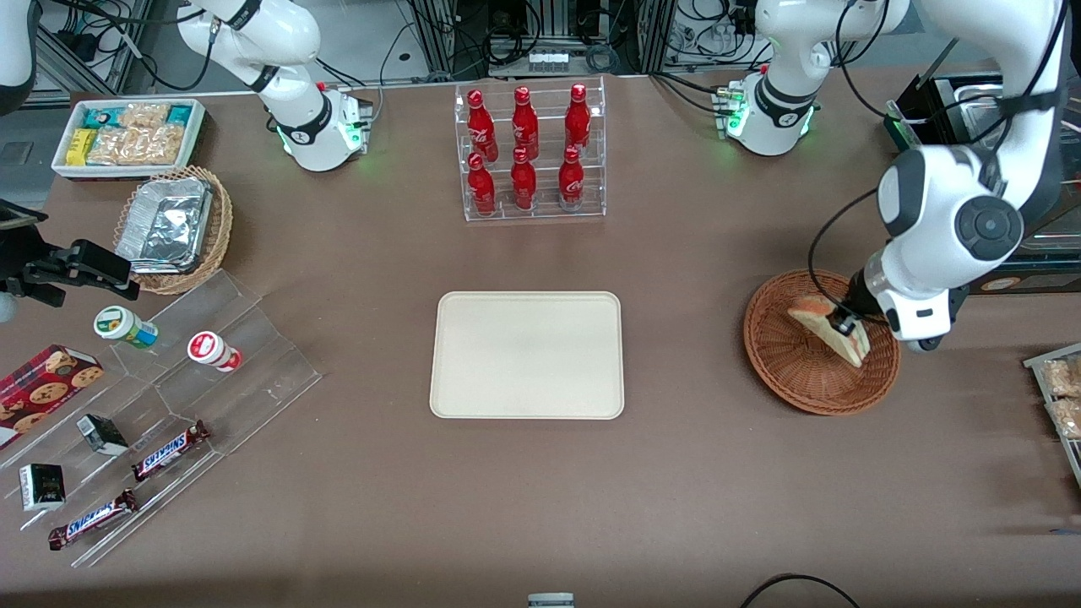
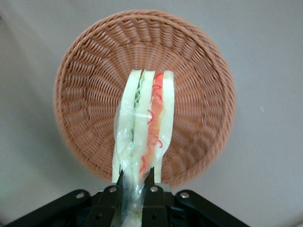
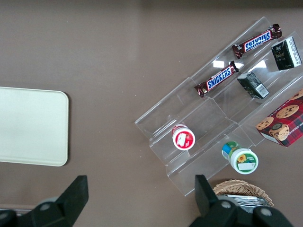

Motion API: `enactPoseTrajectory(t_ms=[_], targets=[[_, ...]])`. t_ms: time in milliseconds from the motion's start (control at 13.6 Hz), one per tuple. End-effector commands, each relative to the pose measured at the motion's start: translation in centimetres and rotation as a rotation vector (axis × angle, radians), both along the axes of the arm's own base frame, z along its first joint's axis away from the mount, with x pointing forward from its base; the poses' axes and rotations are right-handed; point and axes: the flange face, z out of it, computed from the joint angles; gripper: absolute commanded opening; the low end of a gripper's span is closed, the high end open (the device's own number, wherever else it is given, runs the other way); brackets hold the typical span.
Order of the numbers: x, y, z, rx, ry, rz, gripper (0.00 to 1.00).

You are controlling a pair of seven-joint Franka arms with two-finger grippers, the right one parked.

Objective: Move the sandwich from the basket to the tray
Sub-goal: 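Lower the left gripper and grasp the wrapped sandwich upright, then lift the sandwich and carry it with the left gripper over the cream tray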

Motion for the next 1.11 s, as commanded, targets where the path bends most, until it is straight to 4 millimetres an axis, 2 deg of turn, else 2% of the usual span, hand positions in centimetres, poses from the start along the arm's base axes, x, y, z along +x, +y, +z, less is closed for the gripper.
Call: enactPoseTrajectory(t_ms=[0, 221, 443, 590, 811, 1033], targets=[[-0.2, -5.8, 6.0, 0.032, 0.055, -0.180, 0.02], [-2.2, -13.5, 9.3, 0.033, 0.088, -0.383, 0.03], [-4.4, -20.9, 9.0, 0.010, 0.073, -0.546, 0.03], [-5.0, -25.5, 7.2, -0.081, 0.051, -0.662, 0.04], [-6.1, -32.3, 1.7, -0.099, 0.007, -0.772, 0.04], [-6.4, -36.4, -4.3, -0.112, -0.036, -0.815, 0.04]])
